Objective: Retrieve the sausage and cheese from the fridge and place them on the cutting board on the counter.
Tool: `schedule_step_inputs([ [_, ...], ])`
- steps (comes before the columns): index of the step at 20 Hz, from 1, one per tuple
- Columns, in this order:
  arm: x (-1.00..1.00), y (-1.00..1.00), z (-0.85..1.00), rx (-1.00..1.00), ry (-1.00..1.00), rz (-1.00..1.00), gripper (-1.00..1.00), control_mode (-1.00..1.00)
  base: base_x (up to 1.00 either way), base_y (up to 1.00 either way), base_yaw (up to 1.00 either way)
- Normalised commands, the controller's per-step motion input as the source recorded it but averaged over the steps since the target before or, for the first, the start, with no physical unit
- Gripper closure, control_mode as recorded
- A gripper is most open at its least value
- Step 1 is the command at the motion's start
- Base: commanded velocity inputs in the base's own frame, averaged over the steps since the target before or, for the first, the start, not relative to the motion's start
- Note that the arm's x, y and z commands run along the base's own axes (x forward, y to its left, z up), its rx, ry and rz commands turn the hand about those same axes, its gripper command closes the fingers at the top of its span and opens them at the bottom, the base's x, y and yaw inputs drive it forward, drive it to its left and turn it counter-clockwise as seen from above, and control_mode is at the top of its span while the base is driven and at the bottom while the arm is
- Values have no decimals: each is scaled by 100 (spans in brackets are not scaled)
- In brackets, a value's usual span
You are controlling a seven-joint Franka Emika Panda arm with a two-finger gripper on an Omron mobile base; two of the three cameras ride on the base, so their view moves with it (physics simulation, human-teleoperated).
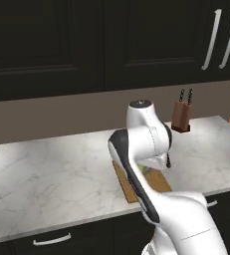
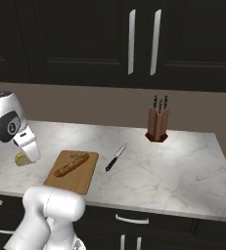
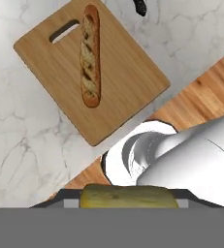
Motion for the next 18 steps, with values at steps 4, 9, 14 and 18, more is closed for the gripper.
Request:
schedule_step_inputs([
  [4,95,0,-33,-9,0,-3,100,-100,0,0,0],
  [9,88,0,-46,-5,0,0,100,-100,0,0,0],
  [14,85,0,-45,-2,0,0,100,-100,0,0,0],
  [18,67,0,-39,0,4,0,100,-100,0,0,0],
])
